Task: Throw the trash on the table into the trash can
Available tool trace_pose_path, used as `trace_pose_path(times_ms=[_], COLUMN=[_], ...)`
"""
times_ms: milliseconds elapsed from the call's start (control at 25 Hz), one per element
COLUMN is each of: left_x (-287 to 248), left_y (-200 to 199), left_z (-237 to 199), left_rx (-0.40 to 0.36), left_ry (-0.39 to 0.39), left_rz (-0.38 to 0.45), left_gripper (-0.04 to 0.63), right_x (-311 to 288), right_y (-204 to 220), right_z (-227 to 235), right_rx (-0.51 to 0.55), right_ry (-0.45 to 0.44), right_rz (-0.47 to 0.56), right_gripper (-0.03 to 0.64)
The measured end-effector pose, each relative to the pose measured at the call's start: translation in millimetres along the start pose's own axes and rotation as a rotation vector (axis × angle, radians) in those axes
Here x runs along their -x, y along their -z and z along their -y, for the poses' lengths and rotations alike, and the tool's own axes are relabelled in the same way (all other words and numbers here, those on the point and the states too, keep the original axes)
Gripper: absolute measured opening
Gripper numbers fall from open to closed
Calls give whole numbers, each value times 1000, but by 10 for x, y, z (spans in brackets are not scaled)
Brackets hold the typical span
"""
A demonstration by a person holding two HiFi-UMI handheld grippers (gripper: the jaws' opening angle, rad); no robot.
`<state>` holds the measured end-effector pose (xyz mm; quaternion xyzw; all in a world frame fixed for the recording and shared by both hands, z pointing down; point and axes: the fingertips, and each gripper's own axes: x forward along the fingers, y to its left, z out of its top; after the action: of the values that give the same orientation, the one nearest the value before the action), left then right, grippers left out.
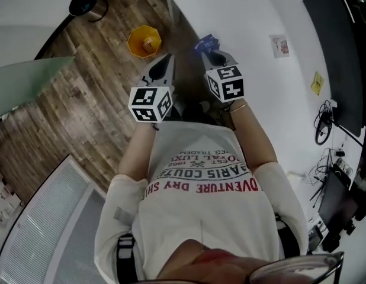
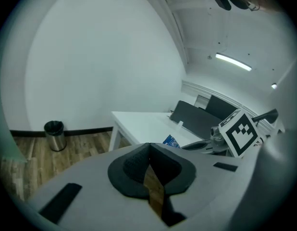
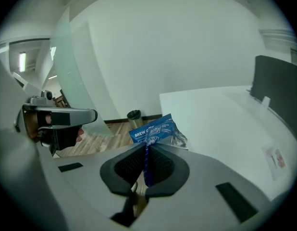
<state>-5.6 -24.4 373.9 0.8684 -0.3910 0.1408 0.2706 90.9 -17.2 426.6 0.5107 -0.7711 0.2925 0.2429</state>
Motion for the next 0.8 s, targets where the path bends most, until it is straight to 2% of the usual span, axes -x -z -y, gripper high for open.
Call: trace_pose_path(times_ms=[200,360,520,640,800], left_x=[218,282,244,111,-151], left_y=[2,197,617,955,1513], left_z=[-1233,-2071,-2784,-3190,-3621], left_rx=[110,178,264,337,393], left_ry=[-124,-205,-273,-268,-269], left_rz=[-1,-34,-90,-122,-173], left_gripper=[23,23,22,23,23], right_x=[-1098,-1967,-2757,-3347,-4096], right_y=[-294,-250,79,411,912], right_z=[-801,-1249,-1523,-1603,-1538], right_rx=[87,112,112,100,72], right_ry=[-126,-203,-273,-300,-286], right_rz=[-90,-155,-243,-306,-360], right_gripper=[28,28,29,29,29])
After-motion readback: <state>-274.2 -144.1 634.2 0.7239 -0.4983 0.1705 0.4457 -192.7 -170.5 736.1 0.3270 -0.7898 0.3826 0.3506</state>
